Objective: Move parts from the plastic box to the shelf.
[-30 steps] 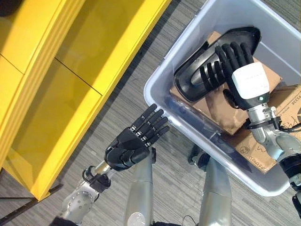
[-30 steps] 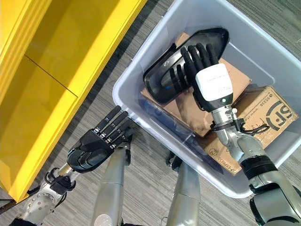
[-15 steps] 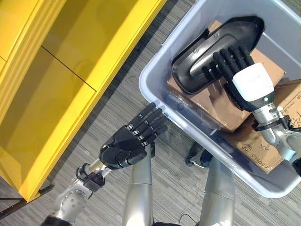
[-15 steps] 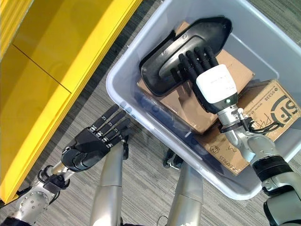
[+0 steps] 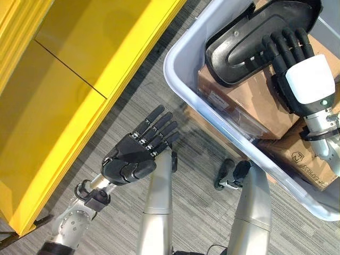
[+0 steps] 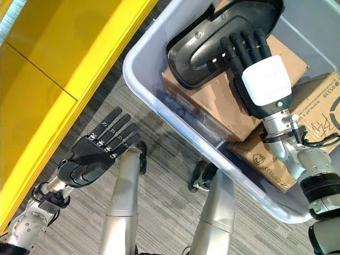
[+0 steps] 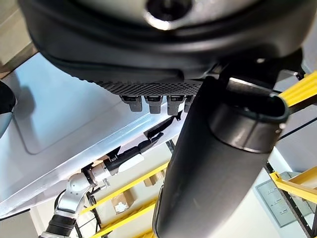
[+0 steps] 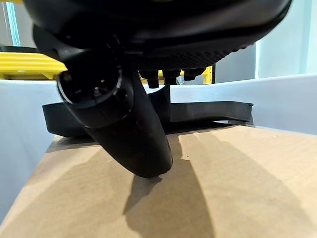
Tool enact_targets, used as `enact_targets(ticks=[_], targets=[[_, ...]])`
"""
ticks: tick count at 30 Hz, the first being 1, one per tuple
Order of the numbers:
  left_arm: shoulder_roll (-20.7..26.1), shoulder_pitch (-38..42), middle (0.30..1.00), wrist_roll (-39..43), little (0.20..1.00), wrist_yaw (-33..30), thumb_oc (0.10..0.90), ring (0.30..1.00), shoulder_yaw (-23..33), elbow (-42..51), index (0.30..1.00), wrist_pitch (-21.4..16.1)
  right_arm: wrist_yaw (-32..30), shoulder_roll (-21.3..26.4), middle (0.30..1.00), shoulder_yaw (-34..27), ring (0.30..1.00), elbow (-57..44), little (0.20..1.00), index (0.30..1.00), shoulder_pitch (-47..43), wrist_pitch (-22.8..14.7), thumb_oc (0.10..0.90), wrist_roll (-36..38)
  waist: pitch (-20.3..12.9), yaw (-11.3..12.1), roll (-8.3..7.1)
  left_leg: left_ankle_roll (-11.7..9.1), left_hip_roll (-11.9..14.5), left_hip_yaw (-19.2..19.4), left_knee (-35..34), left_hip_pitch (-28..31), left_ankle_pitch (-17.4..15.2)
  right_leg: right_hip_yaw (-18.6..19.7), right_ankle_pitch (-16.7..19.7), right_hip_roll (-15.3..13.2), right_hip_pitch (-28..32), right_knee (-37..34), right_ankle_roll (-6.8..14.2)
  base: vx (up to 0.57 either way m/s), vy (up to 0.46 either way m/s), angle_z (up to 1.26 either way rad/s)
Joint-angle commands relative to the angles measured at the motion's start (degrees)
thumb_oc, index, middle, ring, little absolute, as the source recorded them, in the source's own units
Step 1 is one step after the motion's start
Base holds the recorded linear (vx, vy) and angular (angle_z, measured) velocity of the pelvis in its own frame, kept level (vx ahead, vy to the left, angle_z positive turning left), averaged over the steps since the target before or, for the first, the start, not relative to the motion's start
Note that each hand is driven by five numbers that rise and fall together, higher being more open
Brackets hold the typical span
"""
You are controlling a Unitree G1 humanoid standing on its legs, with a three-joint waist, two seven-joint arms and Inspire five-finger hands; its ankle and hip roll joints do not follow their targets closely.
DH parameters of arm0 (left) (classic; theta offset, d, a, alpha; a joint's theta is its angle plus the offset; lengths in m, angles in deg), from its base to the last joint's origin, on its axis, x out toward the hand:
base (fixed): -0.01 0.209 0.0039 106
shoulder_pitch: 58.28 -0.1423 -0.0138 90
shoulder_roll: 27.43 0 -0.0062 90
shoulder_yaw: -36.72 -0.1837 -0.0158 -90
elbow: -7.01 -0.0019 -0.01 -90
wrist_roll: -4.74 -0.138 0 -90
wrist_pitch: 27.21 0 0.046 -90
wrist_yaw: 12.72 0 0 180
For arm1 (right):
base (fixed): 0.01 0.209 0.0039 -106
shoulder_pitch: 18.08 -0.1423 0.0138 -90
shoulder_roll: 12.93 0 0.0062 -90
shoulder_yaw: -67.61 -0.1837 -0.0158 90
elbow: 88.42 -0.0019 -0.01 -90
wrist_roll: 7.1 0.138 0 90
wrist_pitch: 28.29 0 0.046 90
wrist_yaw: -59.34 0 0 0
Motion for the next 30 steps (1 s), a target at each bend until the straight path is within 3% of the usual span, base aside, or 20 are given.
enact_targets(ticks=[1,5,7,8,9,17,22,24,30], targets=[[-1.5,1.2,1.0,2.2,1.0,3.2,0.9,1.0,2.1,5.9,1.0,-0.2,8.7,-3.6,1.0,4.6,1.0,7.2,1.0,1.0,-2.3,4.5,0.9,-2.4,-0.5,3.1,0.45,7.1,0.3,2.5,2.2,3.3,-5.3,3.7,-4.2,2.1,5.0,10.6,0.4,0.04,0.014,-0.03],[-1.0,1.7,1.0,2.6,1.0,2.8,0.9,1.0,2.9,5.8,1.0,1.4,11.1,-3.4,1.0,6.5,1.0,9.0,1.0,1.0,-3.6,5.3,0.9,-2.0,-0.5,3.4,0.65,7.1,0.2,2.8,3.0,3.3,-5.5,3.8,-4.3,1.9,5.1,11.1,0.4,0.05,0.012,-0.01],[-0.5,1.9,1.0,3.0,1.0,2.4,0.9,1.0,3.8,6.3,1.0,3.3,15.2,-3.0,1.0,7.7,1.0,9.8,1.0,1.0,-4.6,5.5,0.9,-1.2,-0.5,3.7,0.56,7.3,0.2,2.7,4.1,2.9,-5.8,4.0,-4.3,1.7,4.7,11.8,0.4,0.09,0.005,0.03],[-0.4,2.0,1.0,3.0,1.0,2.0,0.9,1.0,4.0,6.7,1.0,3.9,16.1,-3.1,0.953,8.1,0.953,10.0,0.953,0.953,-4.9,5.8,0.867,-0.6,-0.5,3.8,0.5,7.4,0.1,2.6,4.5,2.7,-5.9,3.9,-4.3,1.6,4.5,12.0,0.4,0.09,-0.013,0.03],[-0.4,2.0,1.0,2.9,1.0,1.3,0.9,1.0,4.2,7.3,1.0,4.7,18.1,-3.4,0.3,8.3,0.3,10.1,0.3,0.3,-5.1,6.2,0.4,-0.1,-0.5,4.0,0.36,7.5,0.0,2.5,4.9,2.6,-6.1,3.9,-4.3,1.5,4.5,12.1,0.4,0.07,-0.022,0.02],[-0.8,3.0,1.0,1.7,1.0,1.0,0.9,1.0,4.1,8.6,1.0,9.2,19.9,-5.2,0.3,10.9,0.3,14.0,0.3,0.3,-6.8,8.1,0.4,-3.2,-0.5,5.0,-0.05,8.2,-0.2,2.1,5.2,2.8,-7.0,3.1,-4.0,1.4,4.9,10.0,0.2,0.04,-0.001,0.02],[-1.2,3.9,1.0,2.4,1.0,0.4,0.9,1.0,3.0,8.9,1.0,11.9,20.2,-8.1,0.3,12.5,0.3,18.5,0.3,0.3,-8.5,12.5,0.4,0.1,-0.5,5.6,-0.12,8.7,-0.3,2.3,4.1,4.3,-7.3,2.7,-3.0,1.3,6.1,6.8,0.3,0.02,0.033,0.09],[-1.5,5.5,1.0,3.9,1.0,-0.8,0.9,1.0,1.7,9.1,1.0,13.5,16.0,-10.0,0.3,13.2,0.3,23.7,0.3,0.3,-9.4,12.4,0.4,3.7,-0.5,5.8,0.33,8.9,-0.6,2.4,3.4,4.8,-7.1,2.7,-2.7,1.3,6.4,5.6,0.3,0.01,0.075,-0.04],[-2.1,6.9,1.0,4.6,1.0,-1.9,0.9,1.0,-0.4,9.0,1.0,14.0,13.0,-12.9,0.3,13.2,0.3,29.3,0.3,0.3,-11.9,11.8,0.4,5.3,-0.5,6.2,1.5,9.2,-0.7,3.2,1.8,5.6,-6.8,2.4,-1.7,0.7,6.8,3.2,0.4,-0.02,0.053,-0.02]])
